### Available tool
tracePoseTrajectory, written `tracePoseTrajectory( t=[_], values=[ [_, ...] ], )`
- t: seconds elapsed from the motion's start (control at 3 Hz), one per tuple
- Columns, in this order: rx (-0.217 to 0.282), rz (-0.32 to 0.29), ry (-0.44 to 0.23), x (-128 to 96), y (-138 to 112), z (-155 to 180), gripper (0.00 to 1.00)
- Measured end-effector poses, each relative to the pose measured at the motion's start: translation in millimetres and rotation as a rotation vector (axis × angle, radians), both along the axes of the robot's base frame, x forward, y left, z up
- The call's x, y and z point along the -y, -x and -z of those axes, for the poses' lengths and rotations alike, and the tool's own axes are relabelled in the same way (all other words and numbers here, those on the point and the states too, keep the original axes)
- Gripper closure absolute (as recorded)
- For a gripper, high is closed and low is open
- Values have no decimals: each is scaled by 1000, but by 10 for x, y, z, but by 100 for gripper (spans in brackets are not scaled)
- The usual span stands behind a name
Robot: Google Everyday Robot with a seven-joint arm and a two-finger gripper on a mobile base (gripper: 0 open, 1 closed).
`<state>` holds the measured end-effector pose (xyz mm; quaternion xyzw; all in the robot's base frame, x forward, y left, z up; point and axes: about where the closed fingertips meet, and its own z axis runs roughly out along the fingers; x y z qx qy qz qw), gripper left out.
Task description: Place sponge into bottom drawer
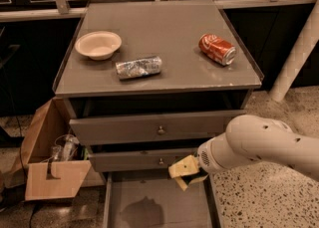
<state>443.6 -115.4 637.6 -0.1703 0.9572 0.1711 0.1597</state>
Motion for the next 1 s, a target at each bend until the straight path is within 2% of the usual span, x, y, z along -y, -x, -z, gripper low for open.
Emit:
tracePoseTrajectory(
  t=[0.33,0.67,1.0],
  values=[
    [0,0,0,0,0,1,100],
    [-45,42,-7,-50,-8,297,100],
    [-71,157,-31,-71,-120,703,100]
  ],
)
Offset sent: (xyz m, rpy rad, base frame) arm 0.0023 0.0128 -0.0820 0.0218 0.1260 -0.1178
